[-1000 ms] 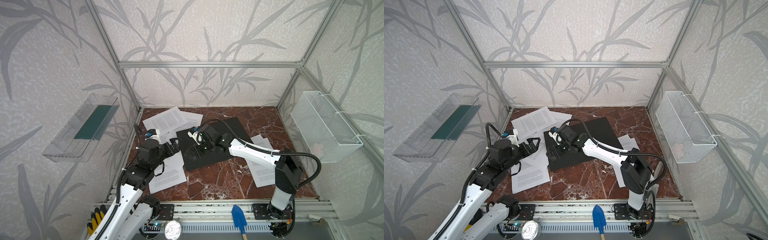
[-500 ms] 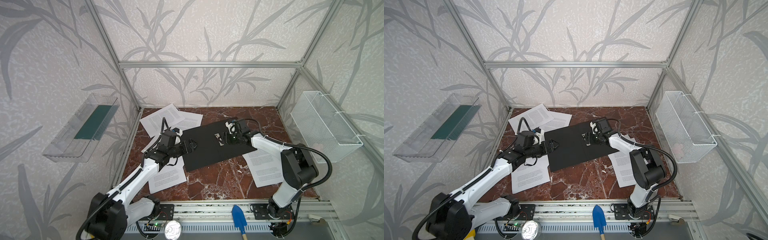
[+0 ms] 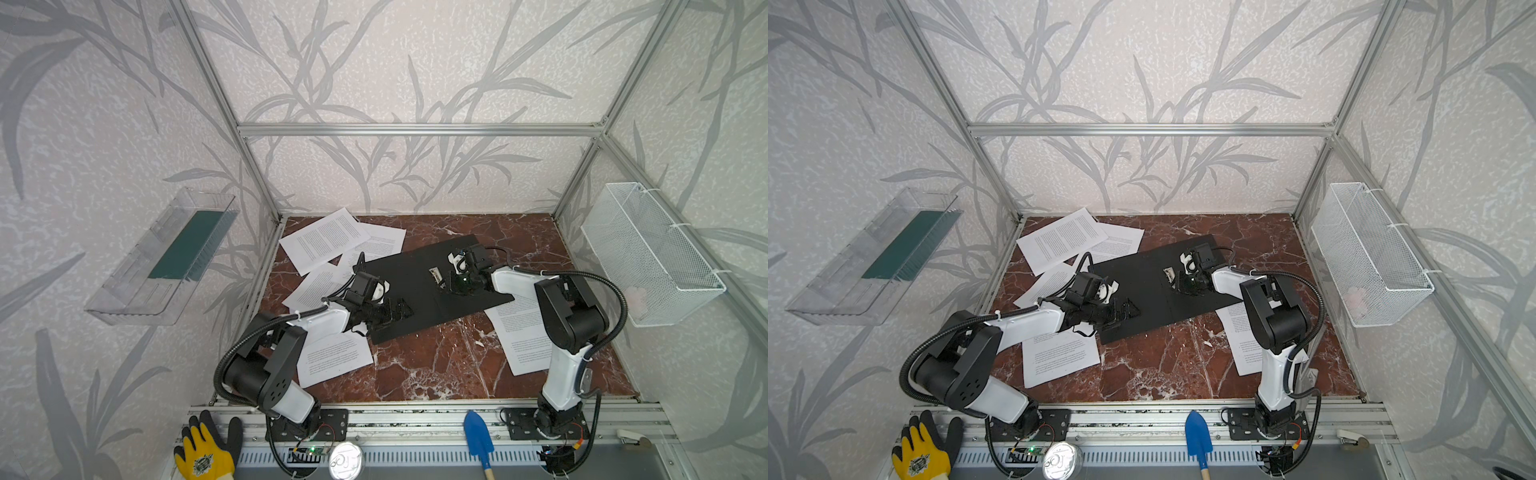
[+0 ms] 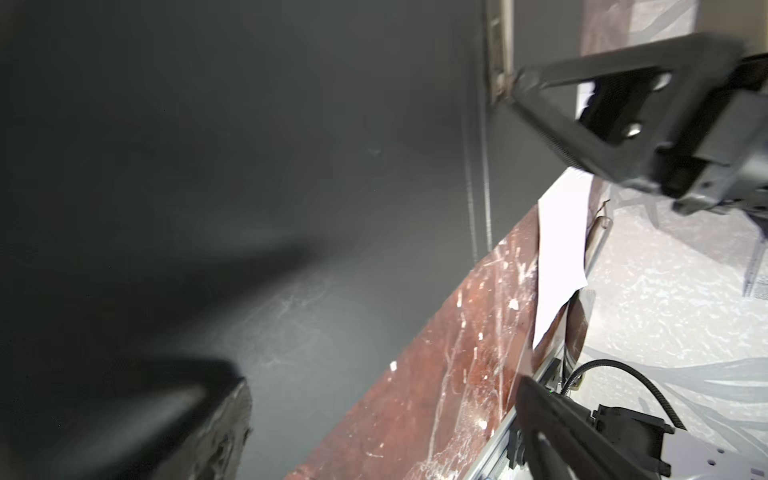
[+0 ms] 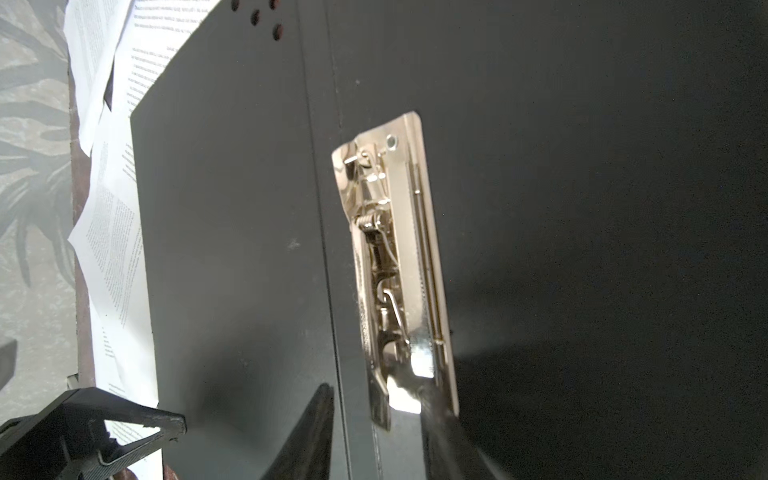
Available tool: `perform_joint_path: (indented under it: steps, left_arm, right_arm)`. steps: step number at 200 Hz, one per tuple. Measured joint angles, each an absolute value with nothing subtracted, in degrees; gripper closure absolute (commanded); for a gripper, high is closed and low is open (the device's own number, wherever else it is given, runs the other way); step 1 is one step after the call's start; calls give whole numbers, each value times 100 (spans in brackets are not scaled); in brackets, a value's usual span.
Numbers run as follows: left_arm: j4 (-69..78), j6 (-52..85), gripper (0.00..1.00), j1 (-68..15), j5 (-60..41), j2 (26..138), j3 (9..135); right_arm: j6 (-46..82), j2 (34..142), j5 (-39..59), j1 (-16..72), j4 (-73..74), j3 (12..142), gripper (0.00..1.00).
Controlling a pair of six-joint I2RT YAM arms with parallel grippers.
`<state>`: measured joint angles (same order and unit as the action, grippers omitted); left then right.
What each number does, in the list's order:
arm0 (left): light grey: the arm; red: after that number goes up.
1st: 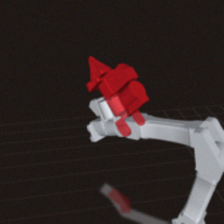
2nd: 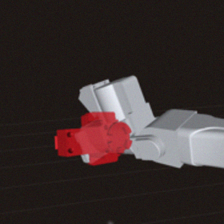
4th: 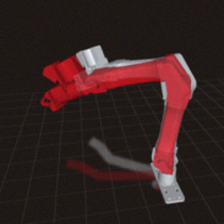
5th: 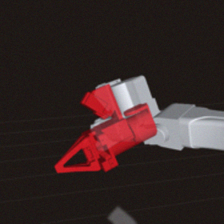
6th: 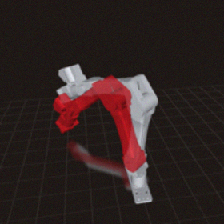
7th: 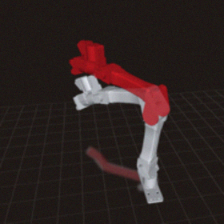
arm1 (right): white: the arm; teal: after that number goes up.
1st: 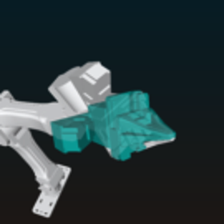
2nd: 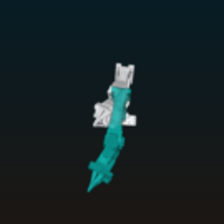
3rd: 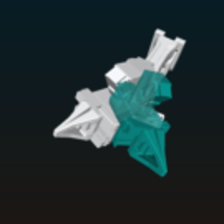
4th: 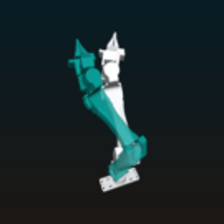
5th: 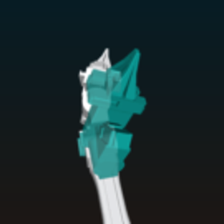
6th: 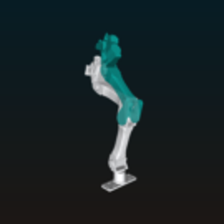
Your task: Put the files into the folder
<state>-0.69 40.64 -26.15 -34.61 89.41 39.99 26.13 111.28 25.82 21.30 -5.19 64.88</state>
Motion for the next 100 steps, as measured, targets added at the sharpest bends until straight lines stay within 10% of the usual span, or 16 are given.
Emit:
perform_joint_path:
  steps: [100]
  left_arm:
    - [-14, 3795, 1, -2615, -3367, 8938, 3975]
  right_arm:
    - [2681, 11314, 2845, 2102, -410, 6630, 97]
